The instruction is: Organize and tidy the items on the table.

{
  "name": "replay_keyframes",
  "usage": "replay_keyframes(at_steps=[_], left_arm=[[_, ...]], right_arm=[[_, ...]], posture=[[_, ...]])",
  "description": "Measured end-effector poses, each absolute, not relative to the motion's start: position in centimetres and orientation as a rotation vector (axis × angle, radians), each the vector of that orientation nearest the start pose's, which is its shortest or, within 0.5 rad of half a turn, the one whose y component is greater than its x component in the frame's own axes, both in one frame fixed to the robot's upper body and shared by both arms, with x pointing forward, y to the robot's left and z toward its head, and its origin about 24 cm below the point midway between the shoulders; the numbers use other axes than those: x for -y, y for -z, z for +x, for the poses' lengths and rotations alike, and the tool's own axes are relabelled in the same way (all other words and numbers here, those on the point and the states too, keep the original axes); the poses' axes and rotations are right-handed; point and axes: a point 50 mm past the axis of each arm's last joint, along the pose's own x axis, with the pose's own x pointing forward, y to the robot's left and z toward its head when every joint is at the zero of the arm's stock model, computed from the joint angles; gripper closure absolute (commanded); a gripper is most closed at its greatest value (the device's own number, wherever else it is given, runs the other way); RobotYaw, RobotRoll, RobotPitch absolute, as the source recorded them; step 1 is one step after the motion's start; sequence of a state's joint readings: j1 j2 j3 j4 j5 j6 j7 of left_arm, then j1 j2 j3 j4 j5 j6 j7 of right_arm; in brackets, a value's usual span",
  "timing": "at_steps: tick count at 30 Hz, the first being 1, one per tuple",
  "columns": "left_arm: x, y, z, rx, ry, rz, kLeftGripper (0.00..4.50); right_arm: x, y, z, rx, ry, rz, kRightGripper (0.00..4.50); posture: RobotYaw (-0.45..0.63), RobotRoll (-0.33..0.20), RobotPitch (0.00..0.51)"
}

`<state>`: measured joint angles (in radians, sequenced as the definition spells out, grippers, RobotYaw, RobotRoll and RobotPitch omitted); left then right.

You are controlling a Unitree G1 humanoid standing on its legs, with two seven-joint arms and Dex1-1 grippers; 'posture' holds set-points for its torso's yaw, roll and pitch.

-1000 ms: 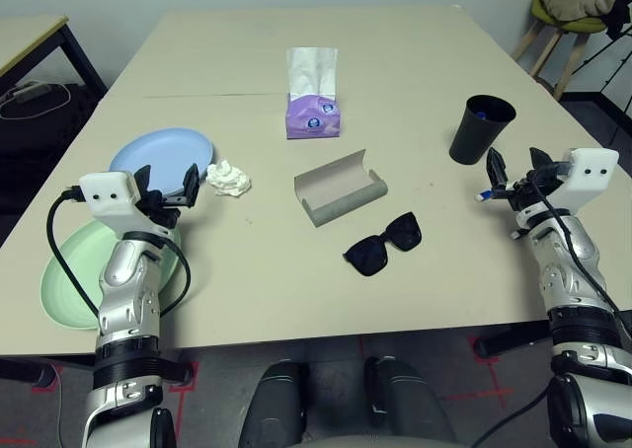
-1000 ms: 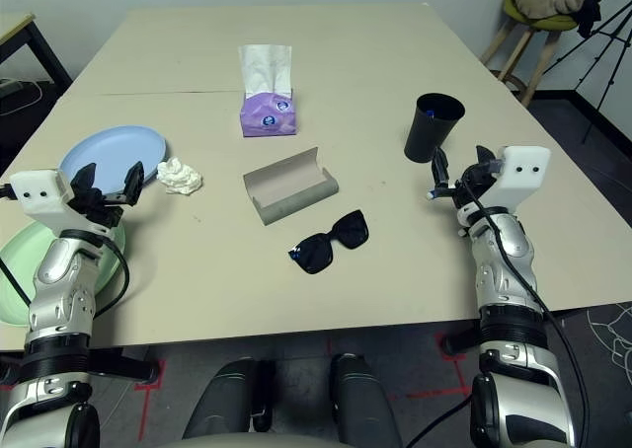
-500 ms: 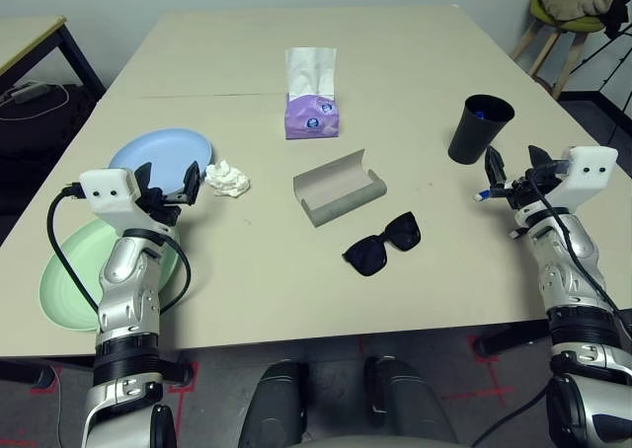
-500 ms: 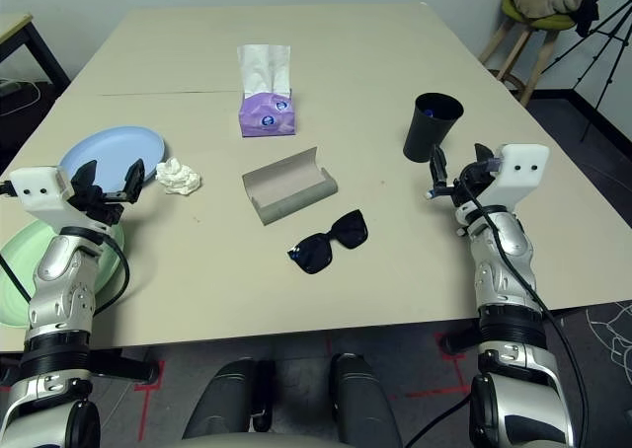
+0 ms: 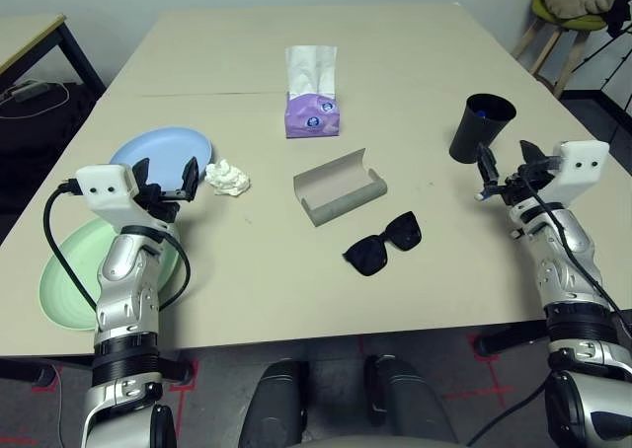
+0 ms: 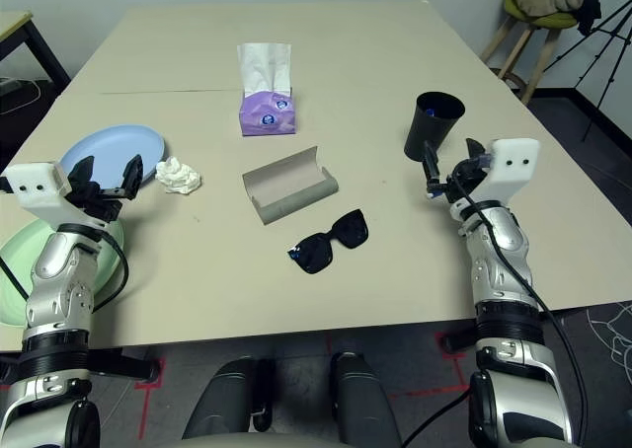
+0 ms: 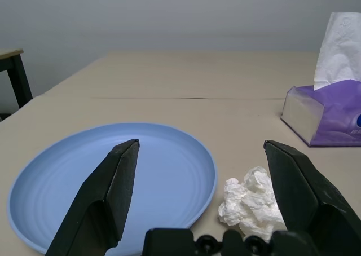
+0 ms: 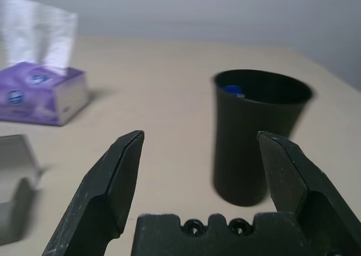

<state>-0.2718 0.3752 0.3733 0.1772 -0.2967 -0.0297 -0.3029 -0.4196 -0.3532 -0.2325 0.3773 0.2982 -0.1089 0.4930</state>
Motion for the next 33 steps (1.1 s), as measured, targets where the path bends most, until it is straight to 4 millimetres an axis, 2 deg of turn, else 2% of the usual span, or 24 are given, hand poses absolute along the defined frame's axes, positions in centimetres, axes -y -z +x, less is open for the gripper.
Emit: replay_keyframes(at_steps=[6,13,21,26,33], left_arm=[[-28.5,-12.7,28.7,0.245,-0.033,0.054,0.0],[-28.5,-13.0,28.6,0.248,-0.027,0.065,0.0],[-28.3,-13.0,28.4,0.235,-0.007,0.072,0.0],[-28.1,-13.4,28.1,0.24,0.01,0.082,0.0],[-27.9,-13.4,27.4,0.226,0.02,0.091,0.0]], right_arm=[[22.0,-12.2,31.7,0.214,-0.593,-0.054,0.08],[21.2,-12.8,31.0,0.163,-0.874,-0.143,0.08],[19.6,-14.4,30.3,0.153,-1.176,-0.27,0.08],[18.9,-15.1,30.3,0.152,-1.3,-0.321,0.08],[19.1,-14.9,30.5,0.141,-1.307,-0.313,0.08]], posture=[[0.12,0.0,0.135],[0.12,0.0,0.136],[0.13,0.0,0.141],[0.16,0.0,0.153],[0.17,0.0,0.157]])
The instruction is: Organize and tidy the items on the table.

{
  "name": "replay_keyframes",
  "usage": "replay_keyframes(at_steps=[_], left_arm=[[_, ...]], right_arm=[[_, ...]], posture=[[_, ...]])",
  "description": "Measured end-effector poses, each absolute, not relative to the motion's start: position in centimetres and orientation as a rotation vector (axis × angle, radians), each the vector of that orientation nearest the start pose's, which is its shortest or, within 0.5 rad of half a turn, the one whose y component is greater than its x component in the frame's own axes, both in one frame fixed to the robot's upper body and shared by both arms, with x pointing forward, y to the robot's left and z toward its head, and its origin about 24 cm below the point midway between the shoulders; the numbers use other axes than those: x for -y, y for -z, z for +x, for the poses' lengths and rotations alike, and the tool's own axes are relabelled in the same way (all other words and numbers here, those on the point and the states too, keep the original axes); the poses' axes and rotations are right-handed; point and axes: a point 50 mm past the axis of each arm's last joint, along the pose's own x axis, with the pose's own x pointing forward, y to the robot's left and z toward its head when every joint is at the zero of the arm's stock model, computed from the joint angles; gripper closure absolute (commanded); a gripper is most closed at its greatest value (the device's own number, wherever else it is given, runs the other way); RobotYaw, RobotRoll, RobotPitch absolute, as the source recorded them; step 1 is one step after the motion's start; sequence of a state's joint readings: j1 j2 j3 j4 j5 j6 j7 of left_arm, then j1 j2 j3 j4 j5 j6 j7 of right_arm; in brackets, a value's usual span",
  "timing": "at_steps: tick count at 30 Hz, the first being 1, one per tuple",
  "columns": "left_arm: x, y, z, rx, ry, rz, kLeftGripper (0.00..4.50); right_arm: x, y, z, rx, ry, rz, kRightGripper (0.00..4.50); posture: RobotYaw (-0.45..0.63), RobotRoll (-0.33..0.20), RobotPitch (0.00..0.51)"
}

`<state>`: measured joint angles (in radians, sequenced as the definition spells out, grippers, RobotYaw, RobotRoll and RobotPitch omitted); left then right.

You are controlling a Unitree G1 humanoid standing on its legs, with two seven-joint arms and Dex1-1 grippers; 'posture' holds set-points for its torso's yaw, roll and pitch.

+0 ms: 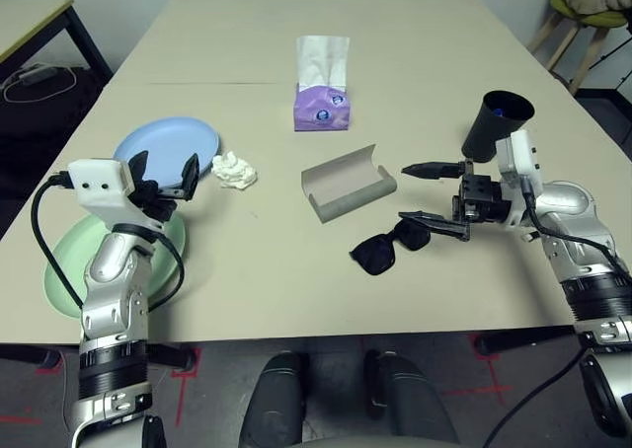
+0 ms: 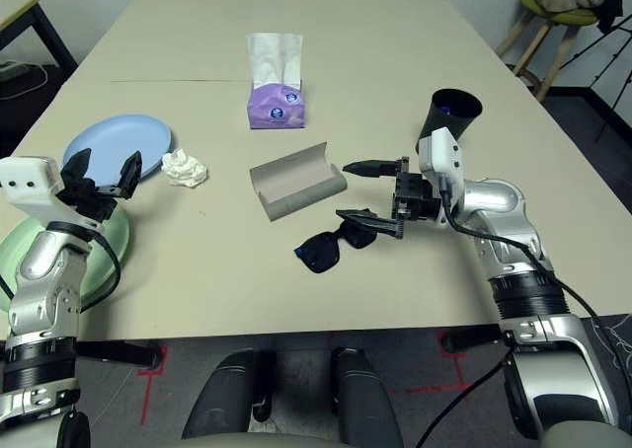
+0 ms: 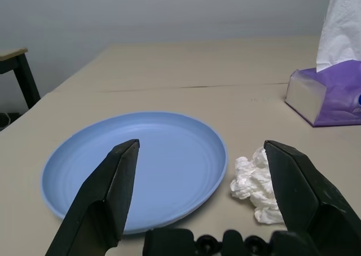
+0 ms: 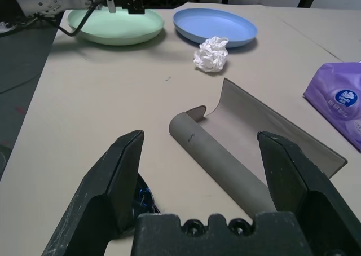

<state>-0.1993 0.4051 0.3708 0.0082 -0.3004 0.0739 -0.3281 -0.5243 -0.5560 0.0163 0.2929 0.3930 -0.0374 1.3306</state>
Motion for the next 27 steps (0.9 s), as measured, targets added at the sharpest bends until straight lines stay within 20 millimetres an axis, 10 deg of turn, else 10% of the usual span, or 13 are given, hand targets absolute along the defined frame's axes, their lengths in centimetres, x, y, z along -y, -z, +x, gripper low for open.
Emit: replay_keyframes(at_steps=[14,27], left_arm=[[-32.2,-15.0,26.7,-0.029,-0.06,0.185,0.0],[-39.8,-17.8,21.5,-0.296,-0.334,0.071,0.0]], right_arm=[[18.7,-14.2,30.2,0.144,-1.308,-0.287,0.08],[18.4,-13.7,29.7,0.14,-1.313,-0.283,0.08]], posture=[[0.17,0.0,0.152],[0.17,0.0,0.15]])
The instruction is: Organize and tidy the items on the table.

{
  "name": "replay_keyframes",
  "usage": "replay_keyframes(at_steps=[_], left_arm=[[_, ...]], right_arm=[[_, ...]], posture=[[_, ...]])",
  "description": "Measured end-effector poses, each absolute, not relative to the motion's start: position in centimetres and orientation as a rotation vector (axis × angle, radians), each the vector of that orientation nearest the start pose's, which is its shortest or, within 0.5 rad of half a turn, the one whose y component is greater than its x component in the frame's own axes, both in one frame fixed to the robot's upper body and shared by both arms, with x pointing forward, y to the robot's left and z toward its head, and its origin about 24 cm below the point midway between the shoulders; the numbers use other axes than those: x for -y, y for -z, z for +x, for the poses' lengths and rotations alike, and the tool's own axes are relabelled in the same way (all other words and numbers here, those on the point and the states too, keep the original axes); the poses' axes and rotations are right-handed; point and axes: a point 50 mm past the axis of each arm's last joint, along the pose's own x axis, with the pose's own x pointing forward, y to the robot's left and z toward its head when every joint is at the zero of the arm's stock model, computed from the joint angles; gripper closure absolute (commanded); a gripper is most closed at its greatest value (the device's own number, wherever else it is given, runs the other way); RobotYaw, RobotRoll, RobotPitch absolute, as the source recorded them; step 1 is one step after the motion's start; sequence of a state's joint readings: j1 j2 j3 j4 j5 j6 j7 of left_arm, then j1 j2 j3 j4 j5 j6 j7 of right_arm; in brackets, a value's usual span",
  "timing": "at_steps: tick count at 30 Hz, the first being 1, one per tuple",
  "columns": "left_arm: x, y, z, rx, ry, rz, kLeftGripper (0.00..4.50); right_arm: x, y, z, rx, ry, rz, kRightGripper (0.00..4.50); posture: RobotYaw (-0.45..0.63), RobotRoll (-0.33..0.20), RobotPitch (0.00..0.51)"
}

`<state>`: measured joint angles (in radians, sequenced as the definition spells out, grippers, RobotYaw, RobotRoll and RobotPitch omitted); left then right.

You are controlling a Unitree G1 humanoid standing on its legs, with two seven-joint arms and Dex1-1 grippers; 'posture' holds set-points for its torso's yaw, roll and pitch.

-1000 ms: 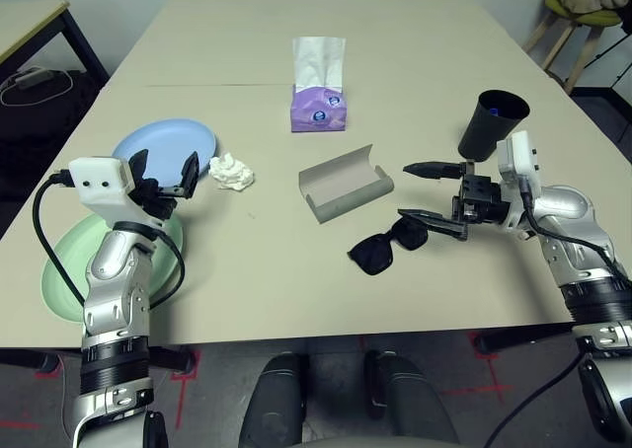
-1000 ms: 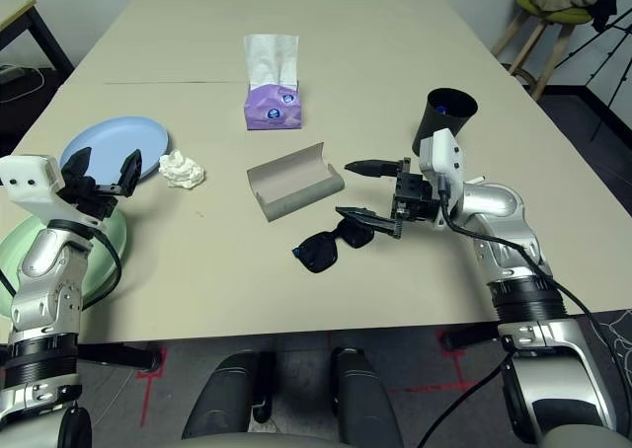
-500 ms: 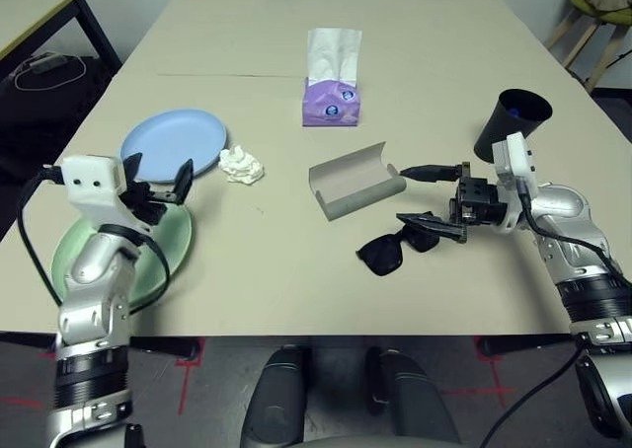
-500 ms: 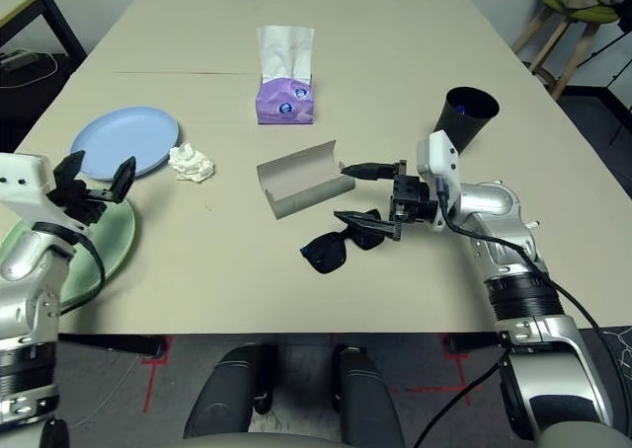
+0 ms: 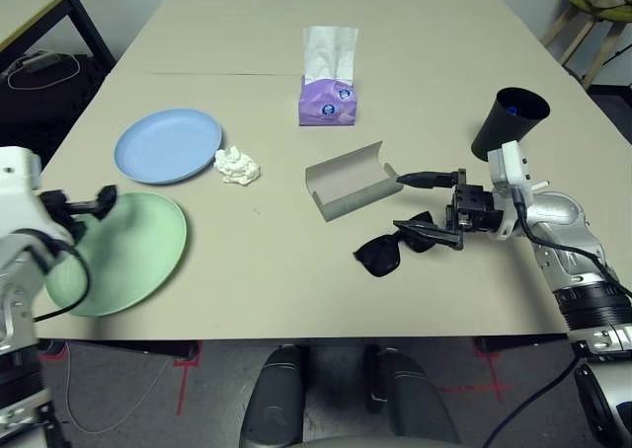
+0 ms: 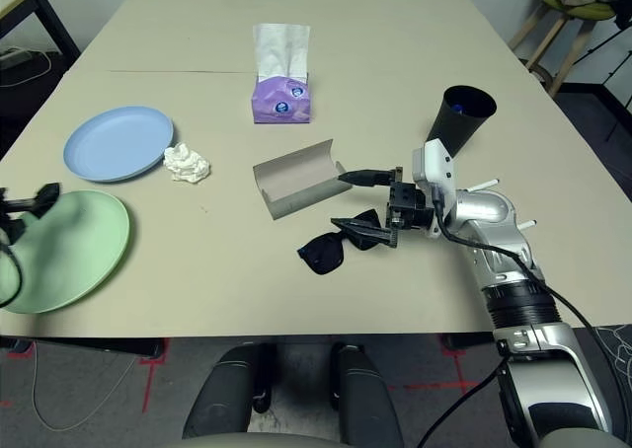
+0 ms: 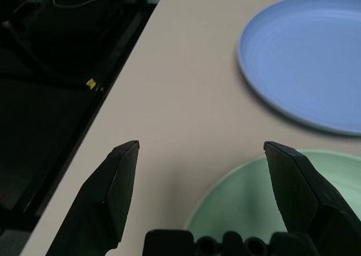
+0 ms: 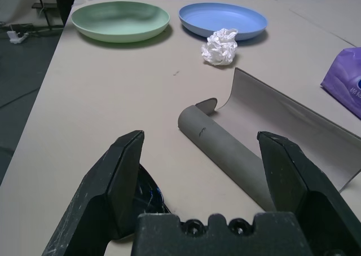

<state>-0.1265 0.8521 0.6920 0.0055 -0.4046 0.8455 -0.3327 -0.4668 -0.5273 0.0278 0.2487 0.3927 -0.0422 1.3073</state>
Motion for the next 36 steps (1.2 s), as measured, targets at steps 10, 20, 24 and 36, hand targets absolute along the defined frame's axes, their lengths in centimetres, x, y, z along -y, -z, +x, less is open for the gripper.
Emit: replay_keyframes(at_steps=[10,20,24,36], left_arm=[[-40.3,-16.1,19.9,-0.454,-0.269,-0.055,0.0],[-41.3,-15.1,19.1,-0.535,-0.296,-0.11,0.0],[-41.9,-15.0,18.8,-0.549,-0.312,-0.112,0.63],[-42.6,-14.8,17.7,-0.56,-0.307,-0.128,4.47]], right_arm=[[18.2,-13.9,29.6,0.151,-1.308,-0.289,0.08],[18.1,-13.9,29.5,0.155,-1.304,-0.29,0.08],[17.9,-14.0,29.3,0.163,-1.302,-0.292,0.0],[17.6,-14.1,29.3,0.171,-1.302,-0.289,0.0]], posture=[[0.16,0.0,0.153],[0.15,0.0,0.152],[0.15,0.0,0.152],[0.15,0.0,0.148]])
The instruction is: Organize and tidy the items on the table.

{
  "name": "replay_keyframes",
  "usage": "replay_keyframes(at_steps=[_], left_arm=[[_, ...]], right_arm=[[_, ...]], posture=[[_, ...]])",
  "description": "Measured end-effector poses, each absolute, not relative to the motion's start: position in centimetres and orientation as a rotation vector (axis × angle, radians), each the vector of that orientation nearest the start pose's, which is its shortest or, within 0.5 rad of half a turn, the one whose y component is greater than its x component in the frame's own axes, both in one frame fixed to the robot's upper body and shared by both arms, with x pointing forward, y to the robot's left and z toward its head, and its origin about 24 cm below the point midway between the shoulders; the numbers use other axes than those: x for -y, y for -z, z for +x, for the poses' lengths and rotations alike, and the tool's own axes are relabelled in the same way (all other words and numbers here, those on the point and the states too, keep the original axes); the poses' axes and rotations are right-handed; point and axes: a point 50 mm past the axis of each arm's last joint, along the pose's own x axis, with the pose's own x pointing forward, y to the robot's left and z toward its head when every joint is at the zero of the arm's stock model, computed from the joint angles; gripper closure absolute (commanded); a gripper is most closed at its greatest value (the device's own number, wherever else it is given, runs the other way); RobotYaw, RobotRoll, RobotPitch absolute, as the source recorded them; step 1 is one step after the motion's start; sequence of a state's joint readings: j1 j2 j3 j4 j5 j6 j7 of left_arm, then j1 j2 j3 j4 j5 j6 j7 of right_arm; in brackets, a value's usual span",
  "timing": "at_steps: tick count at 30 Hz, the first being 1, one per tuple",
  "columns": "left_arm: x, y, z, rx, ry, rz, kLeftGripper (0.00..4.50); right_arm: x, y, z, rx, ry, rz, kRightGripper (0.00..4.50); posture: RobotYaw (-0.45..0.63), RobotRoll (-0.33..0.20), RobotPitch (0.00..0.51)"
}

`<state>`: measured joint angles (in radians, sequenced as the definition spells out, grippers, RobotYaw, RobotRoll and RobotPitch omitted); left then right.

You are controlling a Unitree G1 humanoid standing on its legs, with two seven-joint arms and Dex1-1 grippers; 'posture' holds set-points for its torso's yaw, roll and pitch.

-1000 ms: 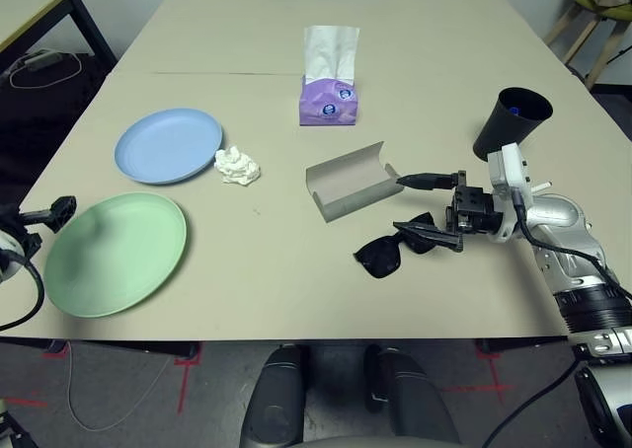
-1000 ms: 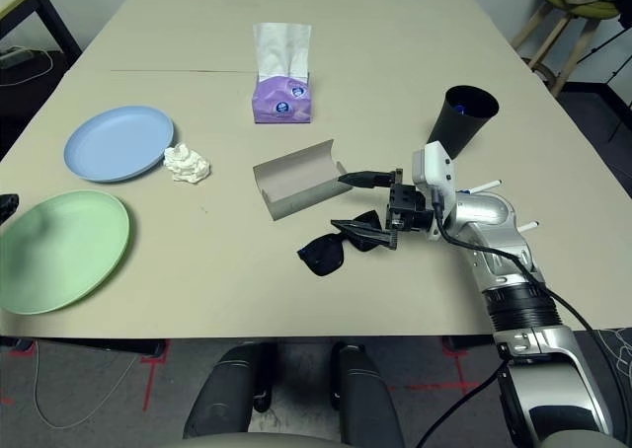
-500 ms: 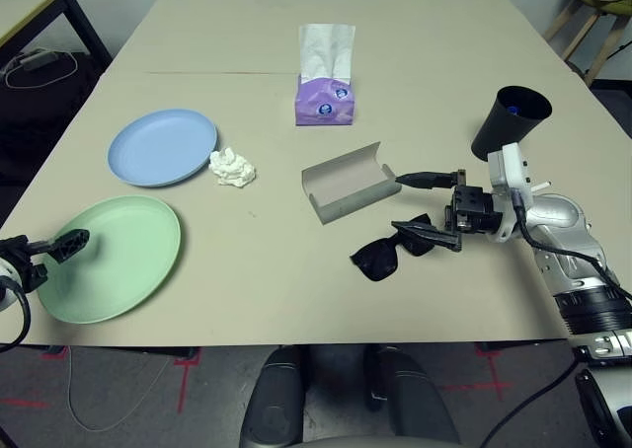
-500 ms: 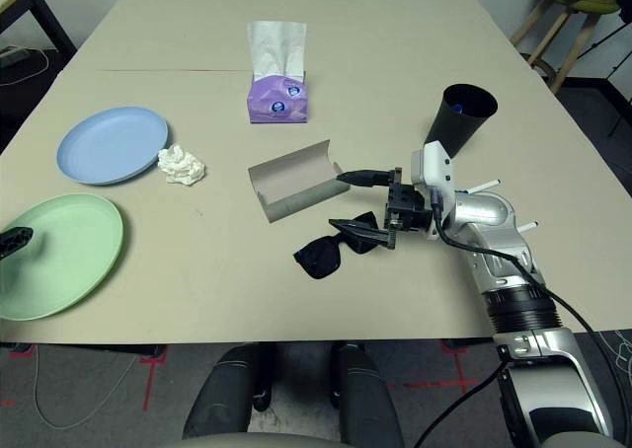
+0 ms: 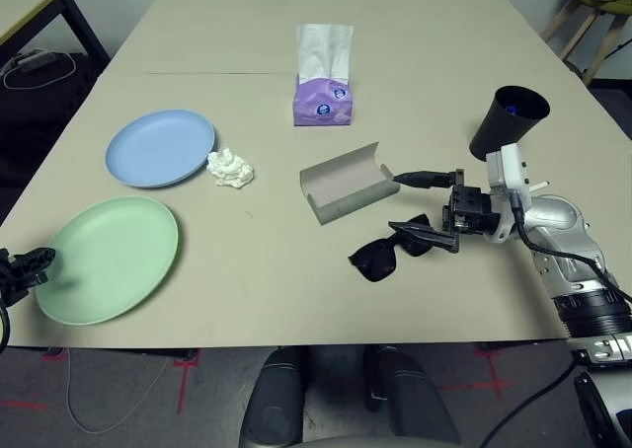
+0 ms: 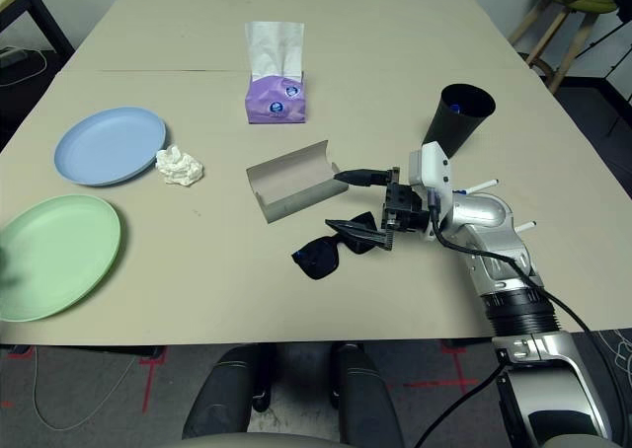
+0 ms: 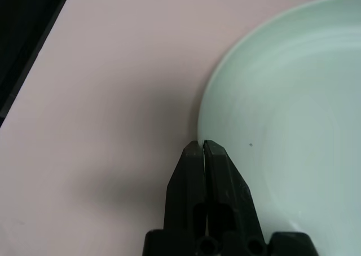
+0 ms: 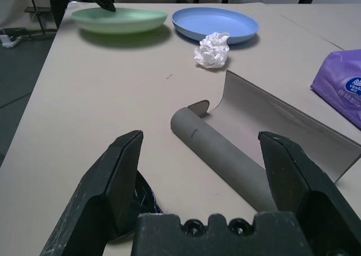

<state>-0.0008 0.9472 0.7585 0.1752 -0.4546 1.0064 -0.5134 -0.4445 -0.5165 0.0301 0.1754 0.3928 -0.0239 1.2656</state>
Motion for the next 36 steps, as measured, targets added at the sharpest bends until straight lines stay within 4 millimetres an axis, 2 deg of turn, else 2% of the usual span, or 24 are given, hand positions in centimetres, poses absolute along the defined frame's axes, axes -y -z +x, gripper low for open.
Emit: replay_keyframes(at_steps=[11,20,27,32,36], left_arm=[[-43.3,-14.7,16.3,-0.547,-0.308,-0.195,4.47],[-43.3,-15.5,15.6,-0.556,-0.258,-0.254,4.47],[-42.2,-18.3,15.8,-0.45,-0.204,-0.286,4.47],[-42.1,-18.8,15.7,-0.437,-0.213,-0.303,4.47],[-42.0,-20.1,16.8,-0.361,-0.22,-0.314,4.47]], right_arm=[[17.7,-13.9,29.4,0.167,-1.295,-0.299,0.0],[17.8,-13.9,29.4,0.163,-1.293,-0.298,0.0],[17.8,-13.9,29.5,0.164,-1.294,-0.302,0.0],[17.6,-13.8,29.5,0.163,-1.294,-0.295,0.0],[17.2,-13.7,29.6,0.169,-1.302,-0.287,0.0]], posture=[[0.15,0.0,0.144],[0.15,0.0,0.145],[0.17,0.0,0.147],[0.17,0.0,0.146],[0.18,0.0,0.144]])
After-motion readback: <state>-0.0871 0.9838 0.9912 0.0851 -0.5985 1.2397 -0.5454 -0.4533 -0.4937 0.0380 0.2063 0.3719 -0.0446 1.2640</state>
